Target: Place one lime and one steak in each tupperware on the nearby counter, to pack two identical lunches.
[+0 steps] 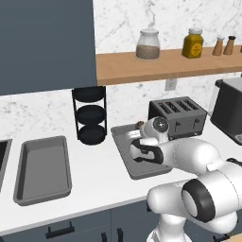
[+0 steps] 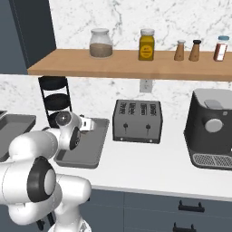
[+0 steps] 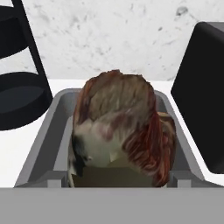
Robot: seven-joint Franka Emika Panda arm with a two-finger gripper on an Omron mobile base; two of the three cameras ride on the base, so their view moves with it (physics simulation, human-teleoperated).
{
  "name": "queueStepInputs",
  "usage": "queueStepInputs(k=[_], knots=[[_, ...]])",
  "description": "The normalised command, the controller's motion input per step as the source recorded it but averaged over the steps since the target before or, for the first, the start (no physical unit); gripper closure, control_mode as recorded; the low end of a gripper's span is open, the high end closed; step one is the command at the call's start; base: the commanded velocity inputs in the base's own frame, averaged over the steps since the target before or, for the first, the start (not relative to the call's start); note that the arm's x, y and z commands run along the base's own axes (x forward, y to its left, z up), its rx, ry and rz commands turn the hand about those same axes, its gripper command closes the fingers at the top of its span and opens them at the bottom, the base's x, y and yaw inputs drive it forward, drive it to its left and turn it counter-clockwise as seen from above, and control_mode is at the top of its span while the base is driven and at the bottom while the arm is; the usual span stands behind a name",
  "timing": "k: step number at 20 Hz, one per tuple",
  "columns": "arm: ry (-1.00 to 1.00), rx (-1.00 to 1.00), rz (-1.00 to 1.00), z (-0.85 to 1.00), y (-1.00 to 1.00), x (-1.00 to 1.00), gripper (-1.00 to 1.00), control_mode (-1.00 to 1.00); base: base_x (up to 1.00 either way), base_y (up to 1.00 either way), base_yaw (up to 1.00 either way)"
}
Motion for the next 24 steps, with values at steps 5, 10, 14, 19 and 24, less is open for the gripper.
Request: queueStepInputs(k=[5, 10, 14, 19, 24], knots=[[0.0, 0.0, -0.01, -0.12, 0.0, 0.0, -1.0, -1.0, 0.0, 0.0, 0.0], [-0.01, 0.0, 0.0, 0.02, 0.0, 0.04, -1.0, -1.0, 0.0, 0.0, 0.0], [-0.09, 0.0, 0.0, 0.3, 0.0, -0.06, -1.0, -1.0, 0.0, 0.0, 0.0], [-0.16, 0.0, 0.0, 0.95, 0.01, -0.88, -1.0, -1.0, 0.0, 0.0, 0.0], [-0.1, 0.0, 0.0, 0.96, 0.0, -1.0, -1.0, -1.0, 0.0, 0.0, 0.0]])
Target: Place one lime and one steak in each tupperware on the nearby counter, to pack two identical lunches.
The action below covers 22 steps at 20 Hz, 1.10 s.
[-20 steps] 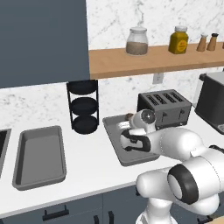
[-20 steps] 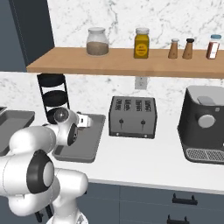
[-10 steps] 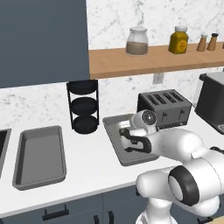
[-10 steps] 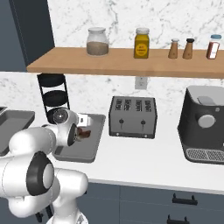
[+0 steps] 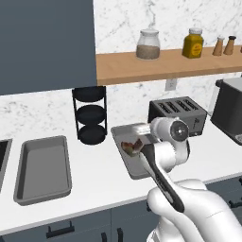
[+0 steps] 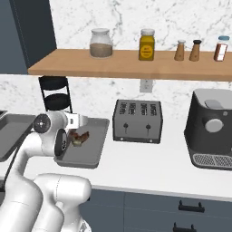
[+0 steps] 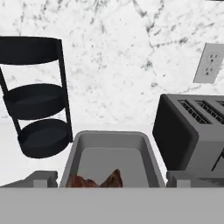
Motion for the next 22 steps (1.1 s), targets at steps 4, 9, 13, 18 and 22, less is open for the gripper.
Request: queueStepInputs(k=[4, 9, 13, 18, 22], knots=[[0.0, 0.06, 0.02, 0.49, -0.12, -1.0, -1.0, -1.0, 0.0, 0.0, 0.0], [0.06, 0.04, 0.12, 0.51, 0.0, -0.91, -1.0, -1.0, 0.0, 0.0, 0.0], [0.16, 0.0, 0.04, -0.13, -0.02, -0.67, -1.0, -1.0, 0.0, 0.0, 0.0], [0.23, 0.0, 0.0, -0.04, -0.01, -0.72, -1.0, -1.0, 0.0, 0.0, 0.0], [0.02, 0.0, 0.0, 0.0, -0.12, -0.8, -1.0, -1.0, 0.0, 0.0, 0.0]])
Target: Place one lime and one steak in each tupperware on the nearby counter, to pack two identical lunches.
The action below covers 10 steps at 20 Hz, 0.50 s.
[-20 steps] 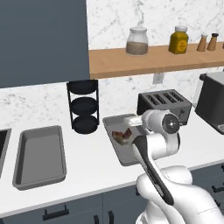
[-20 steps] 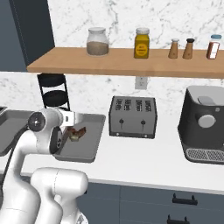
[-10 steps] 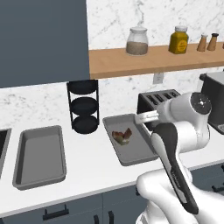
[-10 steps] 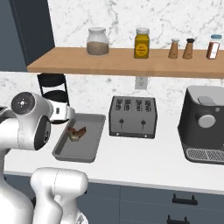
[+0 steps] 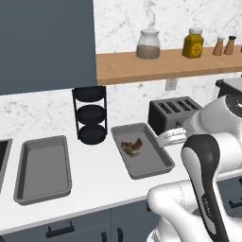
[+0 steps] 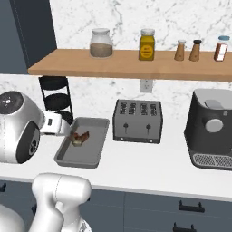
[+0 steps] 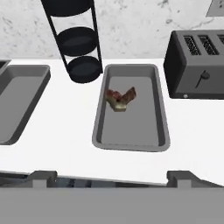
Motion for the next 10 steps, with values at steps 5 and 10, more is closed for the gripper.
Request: queueStepInputs(k=[5, 10], knots=[[0.01, 0.0, -0.01, 0.0, -0.1, -0.55, -1.0, 1.0, -0.4, -0.17, -0.04], [0.0, 0.0, 0.0, 0.0, 0.0, 0.0, -1.0, 1.0, -0.36, -0.82, -0.19]])
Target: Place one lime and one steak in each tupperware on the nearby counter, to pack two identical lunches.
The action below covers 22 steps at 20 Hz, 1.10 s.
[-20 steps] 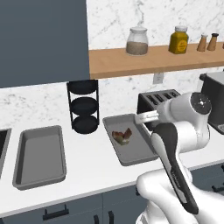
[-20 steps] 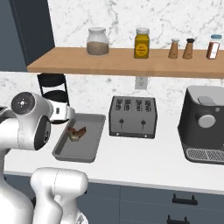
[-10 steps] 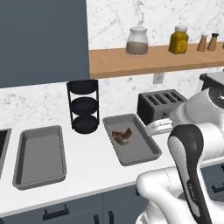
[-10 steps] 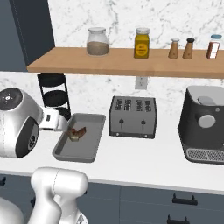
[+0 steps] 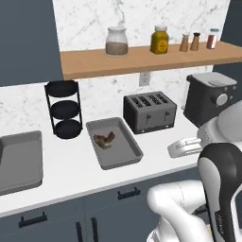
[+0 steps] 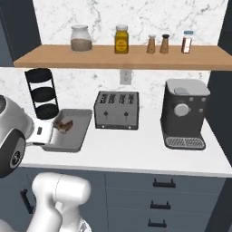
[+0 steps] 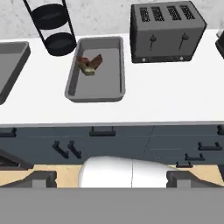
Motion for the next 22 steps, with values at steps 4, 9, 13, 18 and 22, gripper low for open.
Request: queueStepInputs(k=[4, 9, 13, 18, 22], knots=[[0.0, 0.0, 0.0, 0.0, 0.0, 0.0, -1.0, 1.0, 0.09, -1.0, -0.24], [0.0, 0.0, 0.0, 0.0, 0.0, 0.0, -1.0, 1.0, 0.01, -1.0, -0.14], [0.0, 0.0, 0.0, 0.0, 0.0, 0.0, -1.0, 1.0, -0.91, -0.85, 0.0], [0.0, 0.0, 0.0, 0.0, 0.0, 0.0, -1.0, 1.0, -0.71, -0.94, 0.01], [0.0, 0.0, 0.0, 0.0, 0.0, 0.0, -1.0, 1.0, 0.14, -1.0, 0.0]])
